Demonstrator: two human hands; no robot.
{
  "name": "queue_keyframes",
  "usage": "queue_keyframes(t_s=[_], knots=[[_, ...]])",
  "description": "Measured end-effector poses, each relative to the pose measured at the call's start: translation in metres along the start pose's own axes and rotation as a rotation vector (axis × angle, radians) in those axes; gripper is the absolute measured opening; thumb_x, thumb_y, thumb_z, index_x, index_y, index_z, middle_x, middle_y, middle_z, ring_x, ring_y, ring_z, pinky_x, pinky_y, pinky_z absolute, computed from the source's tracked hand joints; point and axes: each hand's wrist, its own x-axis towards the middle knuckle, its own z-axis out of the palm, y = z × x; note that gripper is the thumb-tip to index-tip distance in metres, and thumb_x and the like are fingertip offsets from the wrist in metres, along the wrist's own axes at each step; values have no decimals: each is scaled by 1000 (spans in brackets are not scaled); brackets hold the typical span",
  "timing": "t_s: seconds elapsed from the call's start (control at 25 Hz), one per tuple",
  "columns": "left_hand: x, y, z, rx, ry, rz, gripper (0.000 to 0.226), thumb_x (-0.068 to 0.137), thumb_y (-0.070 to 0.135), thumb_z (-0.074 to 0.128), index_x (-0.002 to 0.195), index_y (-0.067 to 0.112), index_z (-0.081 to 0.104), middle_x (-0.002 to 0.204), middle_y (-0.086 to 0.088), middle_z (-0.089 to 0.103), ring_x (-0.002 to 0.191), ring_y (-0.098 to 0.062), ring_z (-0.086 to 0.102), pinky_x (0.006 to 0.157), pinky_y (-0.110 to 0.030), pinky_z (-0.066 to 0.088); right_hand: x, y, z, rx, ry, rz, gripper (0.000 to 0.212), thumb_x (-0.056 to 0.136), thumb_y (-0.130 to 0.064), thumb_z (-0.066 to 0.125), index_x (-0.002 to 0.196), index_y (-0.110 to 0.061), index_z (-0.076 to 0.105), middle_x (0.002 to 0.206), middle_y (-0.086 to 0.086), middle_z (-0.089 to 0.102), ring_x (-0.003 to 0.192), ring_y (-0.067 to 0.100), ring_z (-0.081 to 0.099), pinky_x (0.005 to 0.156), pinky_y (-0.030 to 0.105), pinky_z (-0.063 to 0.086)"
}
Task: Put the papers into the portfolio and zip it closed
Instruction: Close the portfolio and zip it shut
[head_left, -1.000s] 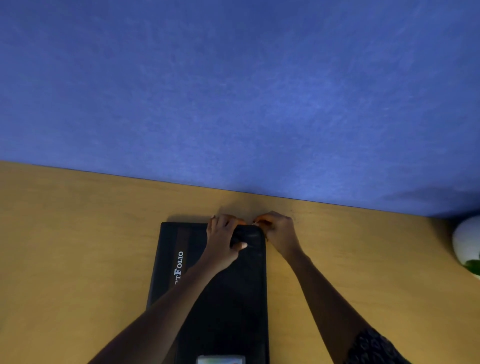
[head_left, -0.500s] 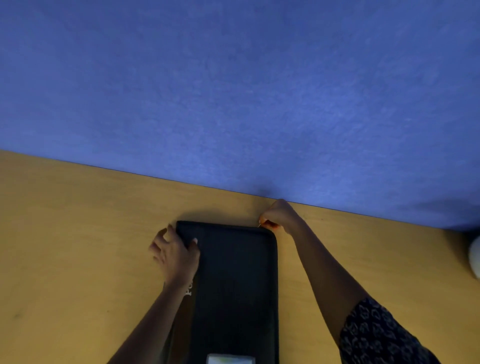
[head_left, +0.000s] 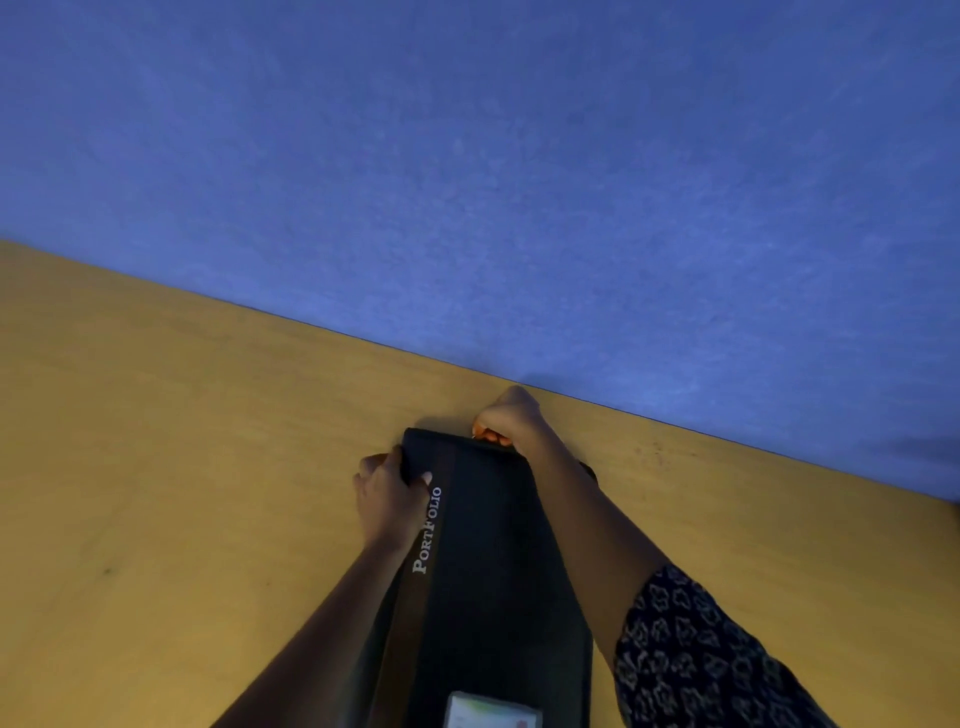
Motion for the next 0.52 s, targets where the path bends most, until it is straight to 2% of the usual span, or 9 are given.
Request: queue_keyframes(t_s=[0.12,0.32,0.4,0.52], knots=[[1,-3,-1,-10,-3,18,53,87,26,66,137,15,50,126,-18,49,118,-38,45,99,-42,39,0,-19,19,36,-10,-10,21,70,-6,73,55,-7,59,53,8,58,50,20,55,51,28,45],[4,-7,0,-2,0,54,50,86,27,67,133,15,53,124,-15,51,118,-34,47,98,-42,41,-3,-52,57,68,11,-36,11,73,-10,71,77,-4,62,79,11,64,75,25,63,57,29,46],[6,-10,0,1,-10,74,50,86,28,67,132,15,53,125,-15,51,118,-33,46,99,-42,41,-4,-52,59,48,27,-29,16,75,-11,69,87,-1,66,87,13,67,83,28,67,59,29,47],[4,-14,3,109,-9,120,56,90,36,60,139,14,44,131,-14,46,122,-34,41,101,-46,38,-14,-33,54,7,114,-124,20,82,-10,63,99,-3,71,100,12,72,96,27,67,75,34,54]])
